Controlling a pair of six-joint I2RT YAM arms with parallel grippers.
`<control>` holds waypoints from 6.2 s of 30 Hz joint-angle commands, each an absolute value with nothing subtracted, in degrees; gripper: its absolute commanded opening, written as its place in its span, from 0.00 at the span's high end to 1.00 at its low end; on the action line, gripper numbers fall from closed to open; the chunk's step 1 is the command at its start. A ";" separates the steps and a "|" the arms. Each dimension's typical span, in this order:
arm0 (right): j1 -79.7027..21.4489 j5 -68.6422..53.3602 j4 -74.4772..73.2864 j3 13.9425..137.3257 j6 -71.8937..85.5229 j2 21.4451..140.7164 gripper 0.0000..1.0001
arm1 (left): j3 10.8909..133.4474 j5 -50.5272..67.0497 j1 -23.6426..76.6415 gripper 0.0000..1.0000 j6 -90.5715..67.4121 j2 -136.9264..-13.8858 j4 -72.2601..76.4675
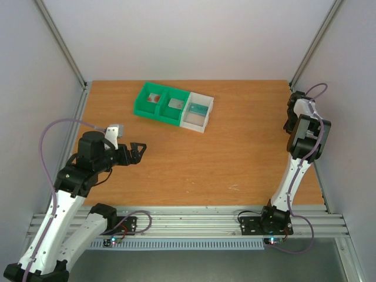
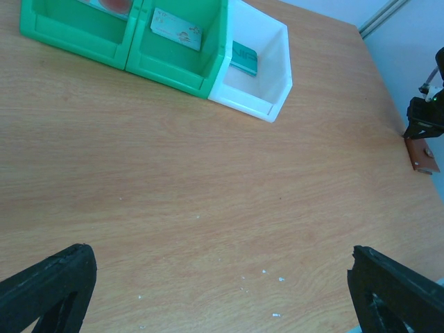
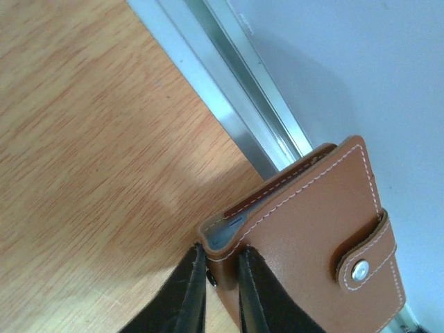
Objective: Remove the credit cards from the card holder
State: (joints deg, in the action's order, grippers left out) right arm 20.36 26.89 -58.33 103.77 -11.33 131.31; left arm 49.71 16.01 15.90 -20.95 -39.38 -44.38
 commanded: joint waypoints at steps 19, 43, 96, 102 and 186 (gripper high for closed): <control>16.56 11.38 -55.98 90.71 -9.87 119.50 0.99 | 50.71 16.37 16.17 0.01 -20.21 -38.40 -43.59; -17.02 -1.82 -50.33 72.51 4.37 102.19 0.99 | 50.36 15.34 16.18 0.01 -20.37 -37.97 -43.33; -20.58 -15.55 -41.32 66.89 -2.88 106.32 0.56 | 45.56 27.44 19.38 0.16 -29.53 -59.85 -39.77; -26.76 -15.41 -41.57 66.44 3.09 105.84 0.58 | 45.20 27.78 19.38 0.17 -29.96 -60.45 -38.91; -53.34 13.93 -50.92 68.29 -3.64 101.99 0.99 | 37.01 30.64 19.34 0.25 -36.12 -58.52 -32.37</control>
